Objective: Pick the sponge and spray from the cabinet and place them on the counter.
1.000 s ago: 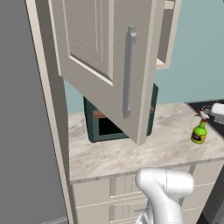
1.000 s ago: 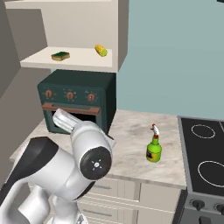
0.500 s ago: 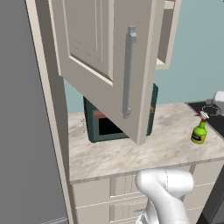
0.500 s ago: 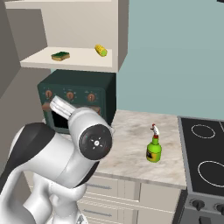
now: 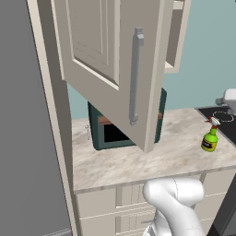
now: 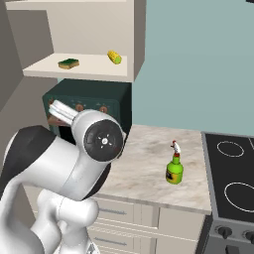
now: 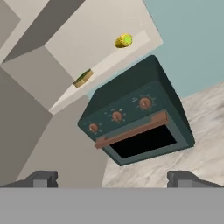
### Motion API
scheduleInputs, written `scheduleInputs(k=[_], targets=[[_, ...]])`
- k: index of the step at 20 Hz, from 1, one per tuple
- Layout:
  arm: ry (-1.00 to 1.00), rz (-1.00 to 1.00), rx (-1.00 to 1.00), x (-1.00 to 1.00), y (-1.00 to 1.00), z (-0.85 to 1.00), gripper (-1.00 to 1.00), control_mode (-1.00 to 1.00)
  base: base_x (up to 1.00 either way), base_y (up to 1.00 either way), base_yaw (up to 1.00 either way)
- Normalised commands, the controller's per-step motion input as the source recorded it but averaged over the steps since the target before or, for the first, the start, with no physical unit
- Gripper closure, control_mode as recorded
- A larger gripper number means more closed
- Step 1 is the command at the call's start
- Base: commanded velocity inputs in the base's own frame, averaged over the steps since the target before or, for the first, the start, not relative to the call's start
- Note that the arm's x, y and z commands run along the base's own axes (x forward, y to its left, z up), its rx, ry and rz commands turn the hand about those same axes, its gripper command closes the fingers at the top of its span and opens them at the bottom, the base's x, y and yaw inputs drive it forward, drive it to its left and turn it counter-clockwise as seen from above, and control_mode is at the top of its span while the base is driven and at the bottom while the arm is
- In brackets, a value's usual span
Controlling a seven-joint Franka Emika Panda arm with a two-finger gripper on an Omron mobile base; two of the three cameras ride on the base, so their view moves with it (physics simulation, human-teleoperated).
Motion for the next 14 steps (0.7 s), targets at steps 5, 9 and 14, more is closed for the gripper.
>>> scheduleInputs(k=[5,9,14], targets=[[-0.11,0.04,-0.1,0.0,0.22,0.23,-1.0,-1.0,0.0,0.0,0.0],[-0.24,0.02,-0.11,0.0,0.25,0.25,-1.0,-1.0,0.0,0.0,0.0],[-0.24,0.0,-0.11,0.0,0.36,0.33,-1.0,-1.0,0.0,0.0,0.0]])
